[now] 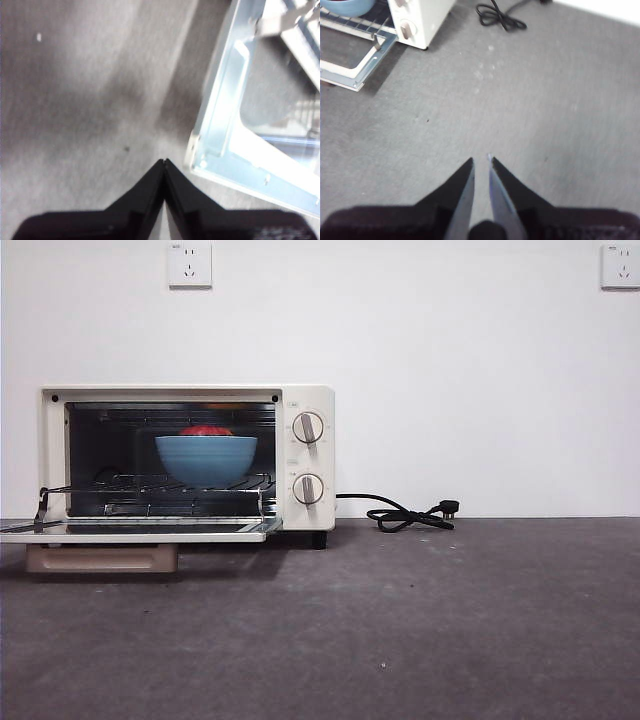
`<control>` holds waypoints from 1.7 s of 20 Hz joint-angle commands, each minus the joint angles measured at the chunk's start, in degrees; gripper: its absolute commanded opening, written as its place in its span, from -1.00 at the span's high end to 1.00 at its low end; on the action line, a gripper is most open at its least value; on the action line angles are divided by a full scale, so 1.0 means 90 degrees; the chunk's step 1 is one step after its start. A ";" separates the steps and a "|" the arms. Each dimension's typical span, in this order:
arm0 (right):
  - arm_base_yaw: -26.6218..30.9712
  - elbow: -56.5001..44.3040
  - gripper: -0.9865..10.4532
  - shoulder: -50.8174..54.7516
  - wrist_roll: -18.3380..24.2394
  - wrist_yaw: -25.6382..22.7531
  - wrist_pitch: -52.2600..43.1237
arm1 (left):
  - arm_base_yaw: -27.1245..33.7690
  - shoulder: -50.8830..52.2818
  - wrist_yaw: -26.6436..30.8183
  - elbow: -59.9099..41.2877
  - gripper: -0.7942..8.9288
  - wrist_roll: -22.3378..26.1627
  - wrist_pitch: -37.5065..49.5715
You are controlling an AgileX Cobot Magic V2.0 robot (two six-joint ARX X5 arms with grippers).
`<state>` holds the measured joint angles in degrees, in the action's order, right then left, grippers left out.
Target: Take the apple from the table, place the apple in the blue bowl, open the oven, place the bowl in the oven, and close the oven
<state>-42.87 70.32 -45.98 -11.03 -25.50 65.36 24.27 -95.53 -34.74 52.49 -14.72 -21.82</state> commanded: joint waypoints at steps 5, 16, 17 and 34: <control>-0.0024 -0.0415 0.73 0.0821 -0.1010 -0.0005 0.0396 | -0.0010 -0.0265 -0.0338 -0.0044 0.85 -0.0197 0.0228; -0.0024 -0.0415 0.73 0.0930 -0.1095 -0.0005 0.0459 | -0.0075 -0.0452 -0.0884 -0.0036 0.85 -0.0546 0.0583; -0.0024 -0.0415 0.73 0.0930 -0.1093 -0.0002 0.0461 | -0.0075 -0.0449 -0.0993 -0.0036 0.85 -0.0563 0.0588; -0.0024 -0.0415 0.73 0.0930 -0.1122 -0.0005 0.0457 | -0.0214 -0.0063 -0.2018 0.1421 0.85 -0.1693 0.1197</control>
<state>-42.92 67.11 -37.76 -20.40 -25.52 69.63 22.48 -96.47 -52.25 65.47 -29.21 -11.66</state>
